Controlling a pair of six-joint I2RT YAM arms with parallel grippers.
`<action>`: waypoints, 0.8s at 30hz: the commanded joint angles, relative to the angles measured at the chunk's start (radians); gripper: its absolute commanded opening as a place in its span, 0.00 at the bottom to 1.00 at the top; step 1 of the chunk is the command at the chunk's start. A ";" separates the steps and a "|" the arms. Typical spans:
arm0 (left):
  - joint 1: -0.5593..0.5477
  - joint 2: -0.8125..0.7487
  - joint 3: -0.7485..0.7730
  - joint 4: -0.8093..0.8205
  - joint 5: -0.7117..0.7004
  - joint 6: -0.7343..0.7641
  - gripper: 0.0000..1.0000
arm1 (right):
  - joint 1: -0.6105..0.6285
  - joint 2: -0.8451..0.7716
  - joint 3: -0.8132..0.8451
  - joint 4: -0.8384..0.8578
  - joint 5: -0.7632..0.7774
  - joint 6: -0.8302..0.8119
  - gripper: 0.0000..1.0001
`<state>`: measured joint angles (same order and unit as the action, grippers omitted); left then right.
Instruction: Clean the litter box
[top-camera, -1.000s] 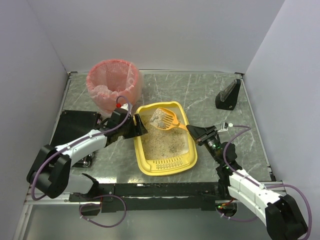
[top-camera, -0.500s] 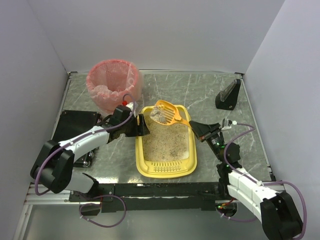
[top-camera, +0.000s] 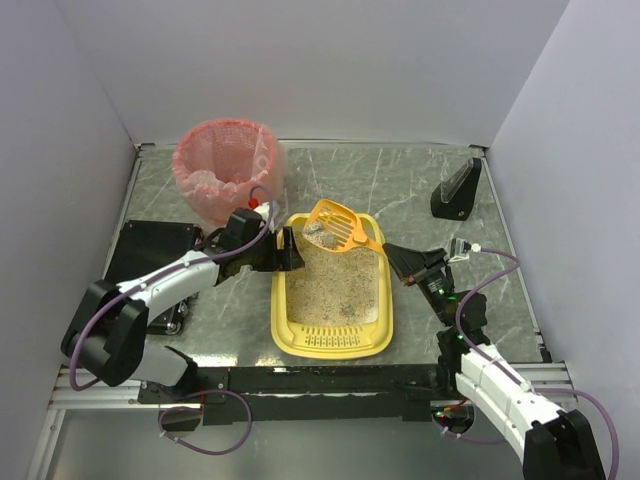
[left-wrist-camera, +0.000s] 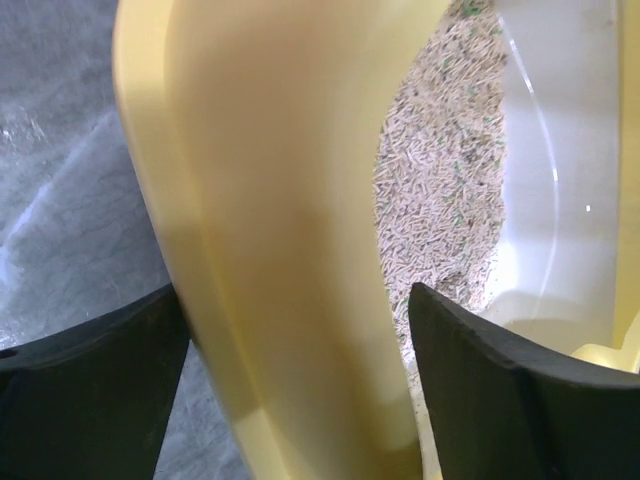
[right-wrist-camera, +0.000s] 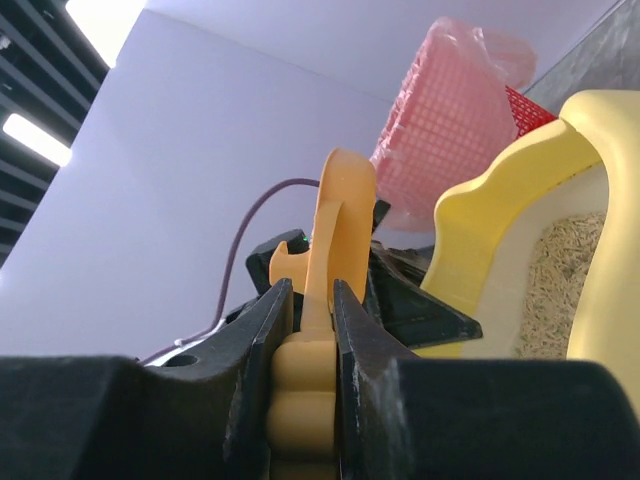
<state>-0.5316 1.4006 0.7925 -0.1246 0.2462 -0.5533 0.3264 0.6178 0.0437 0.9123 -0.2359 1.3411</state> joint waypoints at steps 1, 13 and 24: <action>-0.005 -0.069 0.060 0.086 -0.002 0.018 0.94 | -0.009 -0.029 -0.148 0.037 0.027 0.000 0.00; -0.005 -0.164 0.013 0.091 -0.064 -0.089 0.99 | -0.067 0.082 -0.127 0.146 -0.074 0.174 0.00; -0.005 -0.287 -0.036 0.072 -0.088 -0.120 0.99 | -0.216 0.213 -0.145 0.351 -0.342 0.300 0.00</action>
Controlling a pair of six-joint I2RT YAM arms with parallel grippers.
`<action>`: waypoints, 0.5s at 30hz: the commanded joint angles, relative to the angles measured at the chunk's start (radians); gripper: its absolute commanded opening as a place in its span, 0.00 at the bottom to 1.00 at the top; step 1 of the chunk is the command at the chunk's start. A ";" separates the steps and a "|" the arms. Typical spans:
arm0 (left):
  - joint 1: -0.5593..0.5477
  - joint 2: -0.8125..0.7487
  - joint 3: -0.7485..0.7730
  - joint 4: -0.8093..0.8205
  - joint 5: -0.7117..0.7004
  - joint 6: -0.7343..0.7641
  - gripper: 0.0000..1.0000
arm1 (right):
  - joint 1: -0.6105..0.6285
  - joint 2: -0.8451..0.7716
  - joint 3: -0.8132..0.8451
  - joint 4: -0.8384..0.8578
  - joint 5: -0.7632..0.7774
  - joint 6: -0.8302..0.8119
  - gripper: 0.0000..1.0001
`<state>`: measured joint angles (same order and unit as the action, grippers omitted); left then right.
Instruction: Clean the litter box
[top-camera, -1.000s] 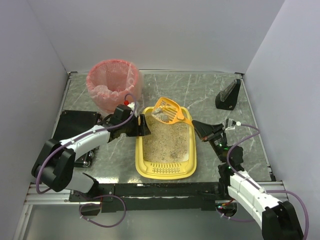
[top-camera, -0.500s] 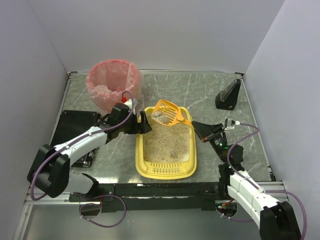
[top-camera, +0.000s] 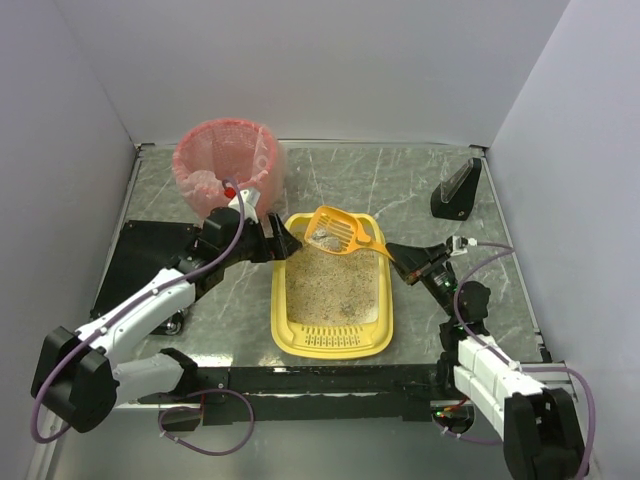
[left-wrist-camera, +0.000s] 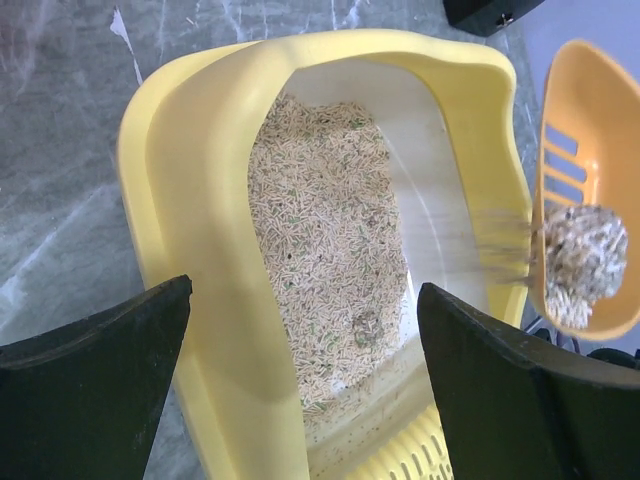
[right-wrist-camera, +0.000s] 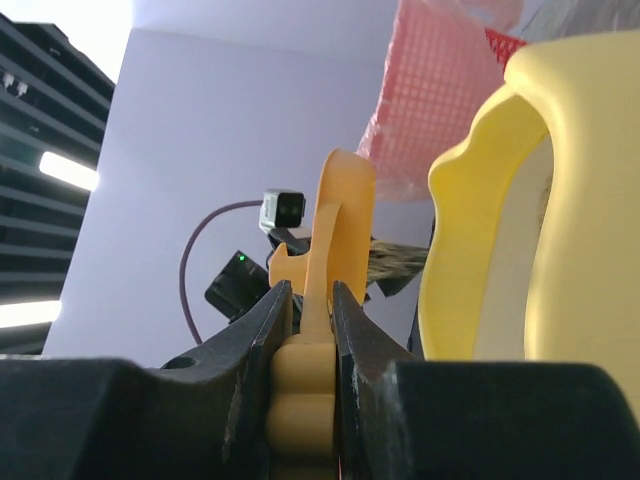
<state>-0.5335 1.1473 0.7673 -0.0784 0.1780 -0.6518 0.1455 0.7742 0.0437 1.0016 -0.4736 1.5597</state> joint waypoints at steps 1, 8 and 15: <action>-0.003 -0.035 -0.011 0.022 -0.021 -0.022 0.99 | -0.061 0.072 -0.163 0.290 -0.150 0.126 0.00; -0.003 -0.057 -0.052 0.040 -0.023 -0.055 0.99 | -0.141 0.189 -0.100 0.273 -0.295 0.072 0.00; -0.003 -0.107 -0.085 0.040 -0.023 -0.088 0.97 | -0.162 0.350 -0.079 0.462 -0.361 0.112 0.00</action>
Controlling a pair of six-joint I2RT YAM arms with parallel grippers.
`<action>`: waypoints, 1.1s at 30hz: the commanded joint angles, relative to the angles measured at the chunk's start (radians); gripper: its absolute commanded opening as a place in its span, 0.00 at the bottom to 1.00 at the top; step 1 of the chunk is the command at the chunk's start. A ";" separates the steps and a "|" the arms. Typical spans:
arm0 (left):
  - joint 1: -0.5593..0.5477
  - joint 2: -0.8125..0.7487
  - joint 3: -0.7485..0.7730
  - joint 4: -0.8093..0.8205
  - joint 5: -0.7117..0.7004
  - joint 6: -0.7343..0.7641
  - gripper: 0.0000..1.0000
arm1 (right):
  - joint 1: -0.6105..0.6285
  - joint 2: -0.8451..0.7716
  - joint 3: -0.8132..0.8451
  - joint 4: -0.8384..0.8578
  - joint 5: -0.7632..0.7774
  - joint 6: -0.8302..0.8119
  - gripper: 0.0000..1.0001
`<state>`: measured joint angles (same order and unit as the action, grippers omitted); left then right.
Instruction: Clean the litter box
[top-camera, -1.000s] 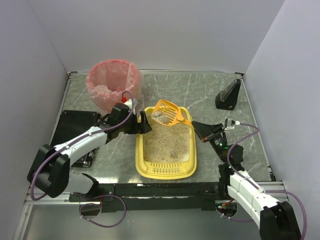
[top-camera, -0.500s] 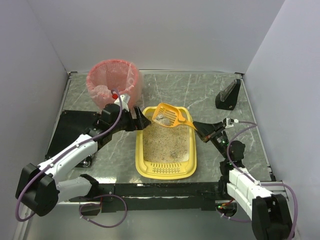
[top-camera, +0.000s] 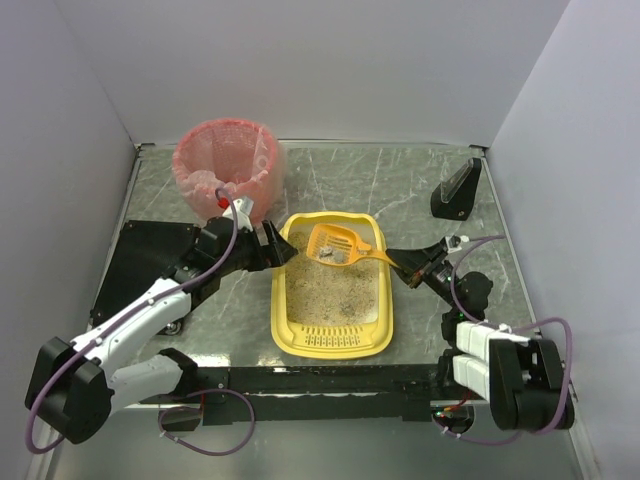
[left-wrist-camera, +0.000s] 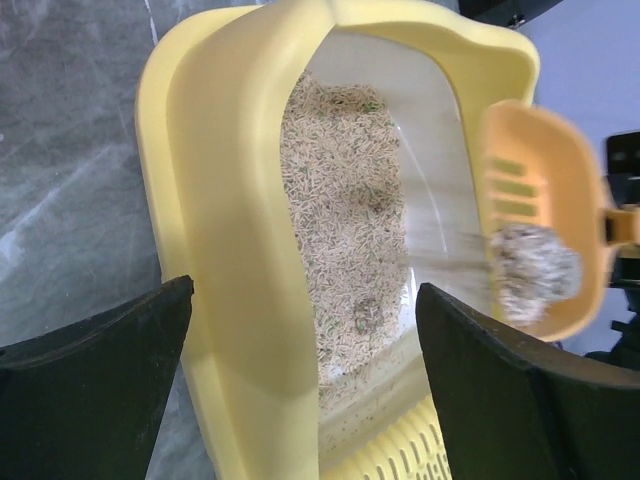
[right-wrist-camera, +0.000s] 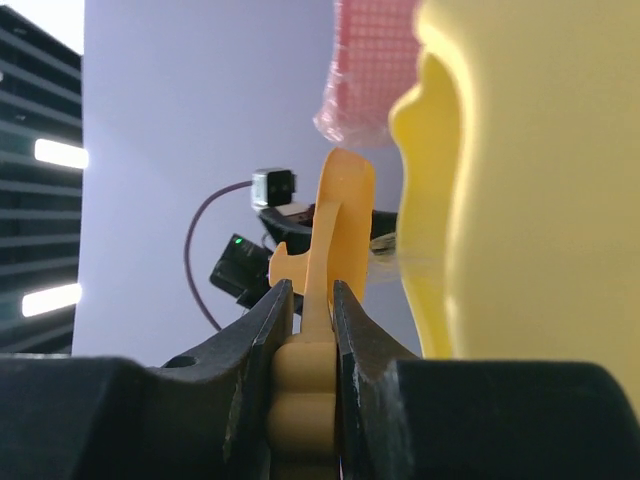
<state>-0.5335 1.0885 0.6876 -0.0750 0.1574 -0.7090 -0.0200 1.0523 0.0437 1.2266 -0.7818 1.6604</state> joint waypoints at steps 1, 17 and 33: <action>-0.005 -0.052 -0.007 0.037 0.001 -0.032 0.97 | 0.002 0.118 -0.076 0.357 -0.069 0.041 0.00; -0.003 -0.110 -0.025 -0.009 -0.061 -0.046 0.97 | -0.040 0.086 -0.015 0.210 -0.169 -0.036 0.00; -0.003 -0.133 -0.040 -0.026 -0.075 -0.052 0.97 | -0.046 -0.304 0.048 -0.408 -0.121 -0.268 0.00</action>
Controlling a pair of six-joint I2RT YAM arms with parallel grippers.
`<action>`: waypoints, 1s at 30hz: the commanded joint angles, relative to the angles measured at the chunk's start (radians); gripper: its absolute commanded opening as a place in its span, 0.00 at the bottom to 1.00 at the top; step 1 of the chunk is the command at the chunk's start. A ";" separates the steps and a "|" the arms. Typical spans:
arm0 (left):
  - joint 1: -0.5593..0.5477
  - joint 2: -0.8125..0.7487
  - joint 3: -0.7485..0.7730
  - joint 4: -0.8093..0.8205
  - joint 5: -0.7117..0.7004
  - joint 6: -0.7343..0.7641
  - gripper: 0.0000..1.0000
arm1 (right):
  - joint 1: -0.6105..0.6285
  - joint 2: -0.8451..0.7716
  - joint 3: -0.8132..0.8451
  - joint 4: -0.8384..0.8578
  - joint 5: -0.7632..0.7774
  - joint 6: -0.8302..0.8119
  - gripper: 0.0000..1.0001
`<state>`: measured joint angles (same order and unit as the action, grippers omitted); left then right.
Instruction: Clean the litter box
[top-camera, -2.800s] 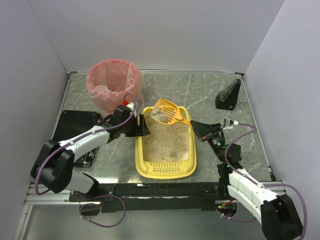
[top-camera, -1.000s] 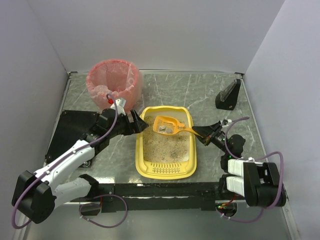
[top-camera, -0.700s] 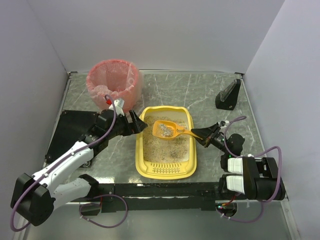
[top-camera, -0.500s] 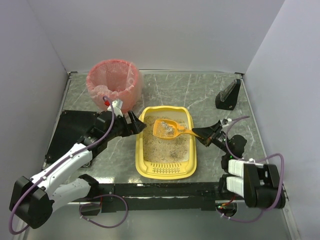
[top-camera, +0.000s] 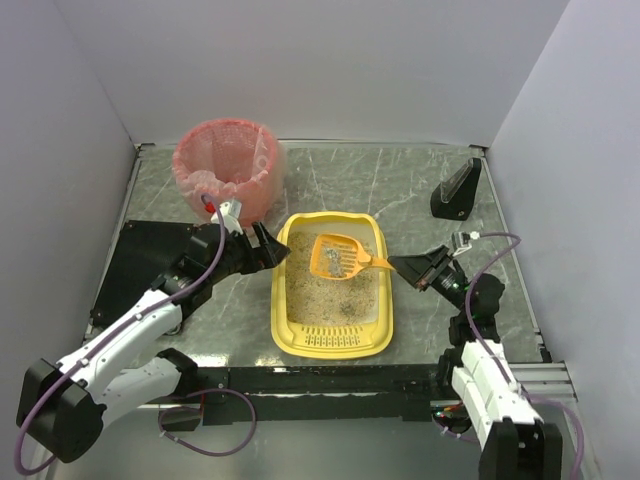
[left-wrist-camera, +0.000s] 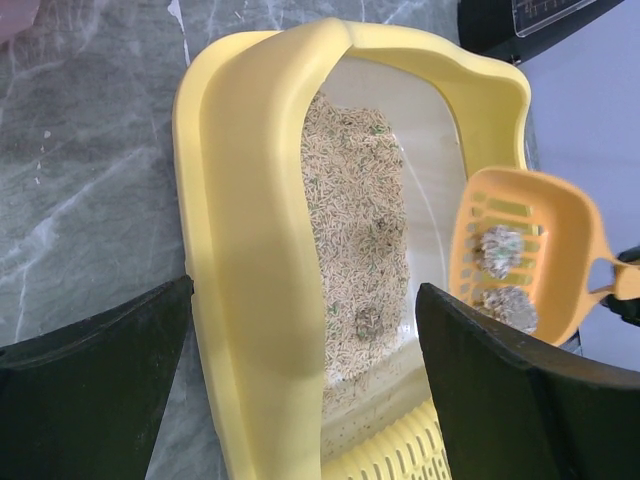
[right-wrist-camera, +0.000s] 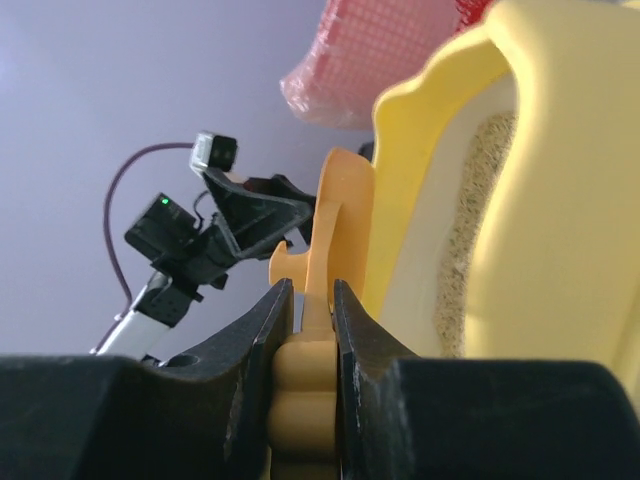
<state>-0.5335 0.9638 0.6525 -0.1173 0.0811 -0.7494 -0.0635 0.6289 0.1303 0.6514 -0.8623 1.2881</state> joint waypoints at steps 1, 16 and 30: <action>-0.003 -0.008 -0.004 0.004 -0.003 -0.013 0.97 | -0.004 0.146 -0.056 0.227 -0.064 0.158 0.00; -0.003 -0.100 -0.045 -0.074 -0.153 -0.063 0.97 | 0.001 0.075 0.113 -0.071 -0.020 0.062 0.00; 0.006 -0.163 -0.047 -0.128 -0.283 -0.109 0.97 | 0.183 0.247 0.389 -0.180 0.155 0.097 0.00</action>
<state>-0.5335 0.8349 0.6106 -0.2646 -0.1448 -0.8257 0.0647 0.8078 0.3950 0.4686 -0.7681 1.3529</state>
